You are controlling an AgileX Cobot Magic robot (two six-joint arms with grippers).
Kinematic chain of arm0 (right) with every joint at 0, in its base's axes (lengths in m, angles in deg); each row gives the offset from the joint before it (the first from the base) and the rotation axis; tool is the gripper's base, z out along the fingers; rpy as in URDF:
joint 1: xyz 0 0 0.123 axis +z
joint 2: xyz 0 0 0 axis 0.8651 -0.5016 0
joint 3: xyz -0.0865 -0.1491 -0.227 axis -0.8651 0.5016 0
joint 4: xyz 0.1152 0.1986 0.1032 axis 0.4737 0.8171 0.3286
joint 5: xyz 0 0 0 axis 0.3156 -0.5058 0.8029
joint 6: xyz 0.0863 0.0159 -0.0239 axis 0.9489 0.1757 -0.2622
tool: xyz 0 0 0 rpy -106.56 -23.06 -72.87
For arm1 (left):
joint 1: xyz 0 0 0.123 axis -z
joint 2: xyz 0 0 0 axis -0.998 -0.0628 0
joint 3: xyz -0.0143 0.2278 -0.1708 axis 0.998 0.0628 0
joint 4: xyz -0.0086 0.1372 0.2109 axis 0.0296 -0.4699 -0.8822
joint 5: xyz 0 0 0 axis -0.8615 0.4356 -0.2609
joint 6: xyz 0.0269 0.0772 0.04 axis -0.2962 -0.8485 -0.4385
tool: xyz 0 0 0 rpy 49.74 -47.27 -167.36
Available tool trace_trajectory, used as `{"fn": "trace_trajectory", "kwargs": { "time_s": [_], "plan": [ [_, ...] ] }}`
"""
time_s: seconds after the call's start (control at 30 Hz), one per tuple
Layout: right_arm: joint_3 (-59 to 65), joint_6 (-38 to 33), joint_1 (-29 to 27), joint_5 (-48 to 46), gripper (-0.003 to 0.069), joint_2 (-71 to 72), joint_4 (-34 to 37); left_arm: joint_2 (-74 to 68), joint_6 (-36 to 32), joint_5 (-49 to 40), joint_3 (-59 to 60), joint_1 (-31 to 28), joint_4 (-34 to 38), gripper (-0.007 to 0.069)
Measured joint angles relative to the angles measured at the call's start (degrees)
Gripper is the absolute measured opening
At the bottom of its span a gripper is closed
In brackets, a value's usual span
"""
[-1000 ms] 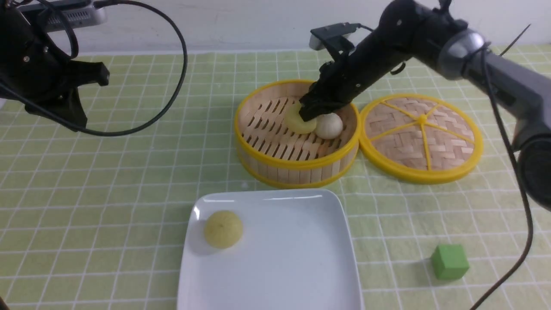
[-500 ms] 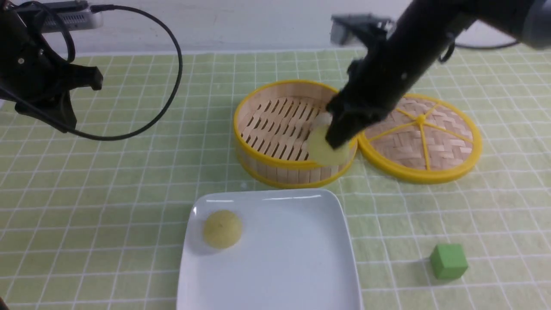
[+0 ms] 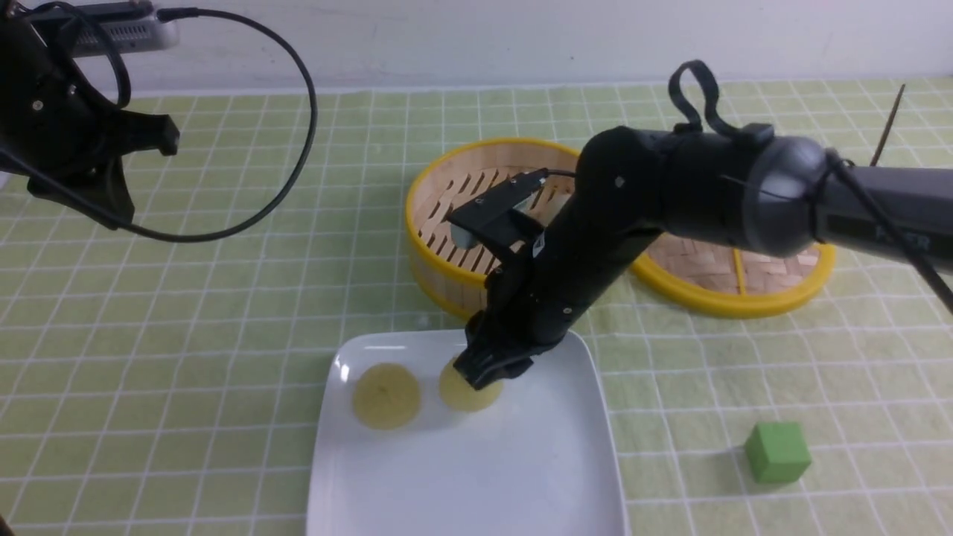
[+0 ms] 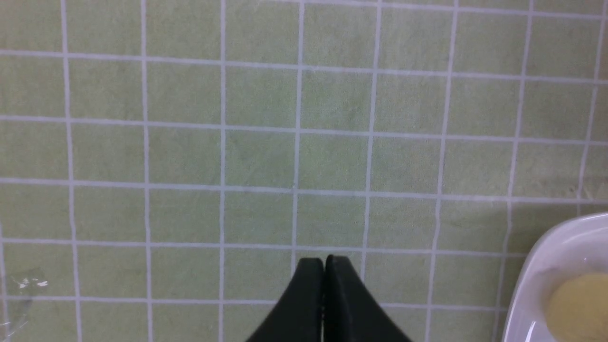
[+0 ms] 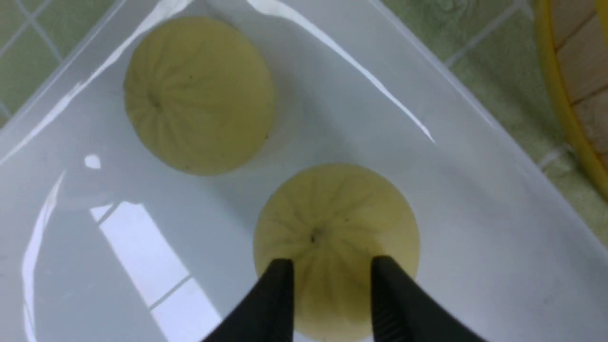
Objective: Put the steamed buns into the plate on the green tablecloth.
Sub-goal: 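Move the steamed bun from the bamboo steamer onto the white plate with the right gripper, then reach toward a bun in the bamboo steamer with the right gripper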
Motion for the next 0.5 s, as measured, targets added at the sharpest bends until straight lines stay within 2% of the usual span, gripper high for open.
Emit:
{"fn": "trace_trajectory", "kwargs": {
  "time_s": [0.07, 0.2, 0.33, 0.47, 0.5],
  "plan": [
    [-0.9, 1.5, -0.1, -2.1, 0.0402, 0.0, -0.9, 0.0, 0.0, 0.0, 0.0, 0.0, 0.1, 0.0033],
    [-5.7, 5.8, -1.9, -8.2, 0.0517, 0.0, -3.4, 0.0, 0.0, 0.0, 0.0, 0.0, 0.1, 0.0036],
    [-12.2, 11.1, -6.1, -8.5, 0.0507, -0.2, -7.9, 0.0, 0.0, 0.0, 0.0, 0.0, 0.1, 0.0038],
    [-15.0, 13.3, -9.8, -3.1, 0.0464, -1.4, -11.7, 0.0, 0.0, 0.0, 0.0, 0.0, 0.1, 0.0043],
    [-15.5, 13.7, -11.3, 1.0, 0.0444, -2.5, -13.0, 0.0, 0.0, 0.0, 0.0, 0.0, 0.1, 0.0046]
  ]
}}
